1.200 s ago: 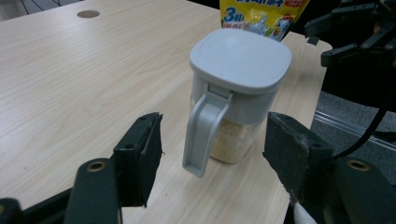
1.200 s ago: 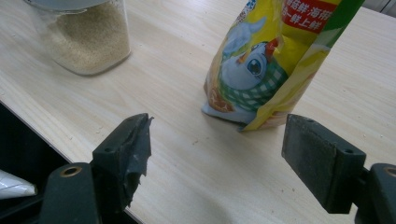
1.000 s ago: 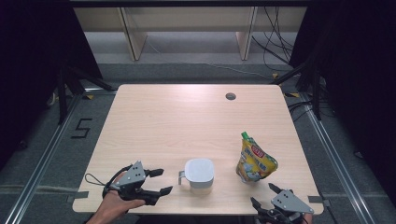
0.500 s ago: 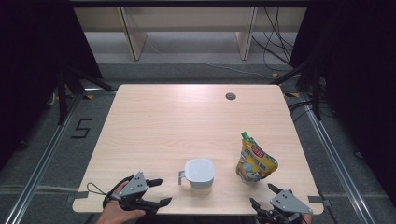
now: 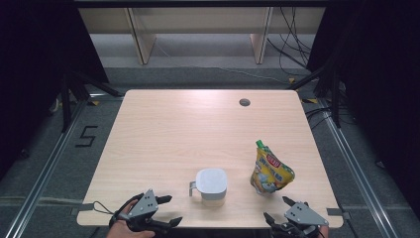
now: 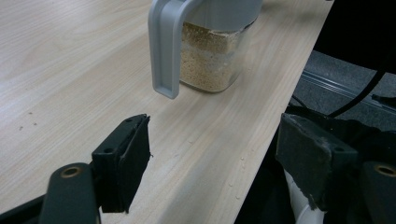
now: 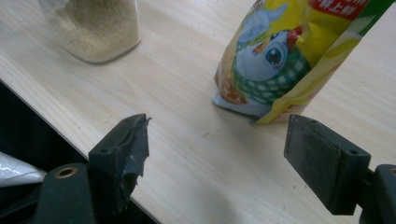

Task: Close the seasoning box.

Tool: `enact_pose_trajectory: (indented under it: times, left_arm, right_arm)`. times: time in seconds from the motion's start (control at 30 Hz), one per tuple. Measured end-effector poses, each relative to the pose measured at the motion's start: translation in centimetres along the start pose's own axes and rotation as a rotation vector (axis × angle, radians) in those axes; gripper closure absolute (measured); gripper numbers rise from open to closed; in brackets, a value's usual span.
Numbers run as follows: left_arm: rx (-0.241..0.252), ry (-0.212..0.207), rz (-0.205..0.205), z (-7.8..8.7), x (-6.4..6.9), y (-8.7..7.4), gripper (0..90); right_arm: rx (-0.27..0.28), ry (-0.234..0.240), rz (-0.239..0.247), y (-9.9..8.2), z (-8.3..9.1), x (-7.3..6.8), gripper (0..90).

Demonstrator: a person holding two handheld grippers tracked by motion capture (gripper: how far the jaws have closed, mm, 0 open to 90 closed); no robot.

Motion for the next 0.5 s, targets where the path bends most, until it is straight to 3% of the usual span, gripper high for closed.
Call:
enact_pose_trajectory:
  times: [0.03,0.13,0.17,0.3,0.5]
  left_arm:
    - [0.01,-0.004,0.01,-0.17,0.06,-0.01,25.0]
    - [0.005,-0.005,0.001,-0.35,0.05,-0.11,24.8]
    - [-0.015,-0.003,-0.001,-0.26,0.06,-0.13,24.7]
    - [-0.02,0.003,-0.005,-0.36,-0.01,-0.18,24.5]
    - [-0.02,0.006,0.021,-0.51,-0.41,-0.25,23.9]
  right_arm:
    - [0.002,-0.003,0.013,-0.01,-0.08,0.17,22.7]
    - [-0.012,0.022,-0.007,-0.11,-0.23,-0.04,22.5]
    - [-0.023,0.013,-0.018,-0.15,-0.08,-0.07,22.4]
    - [-0.026,0.01,-0.007,-0.19,-0.18,0.04,22.3]
    - [-0.029,0.009,-0.007,-0.24,-0.28,0.17,22.1]
Point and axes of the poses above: each handheld gripper's, and its own axes: z roughly backward along the jaws, y roughly out of its top, x roughly to its right, the point moved 3 cm from there along -z, roughly forward along the jaws, and after that the axes turned 6 degrees about -x, right-handed, at the moved point
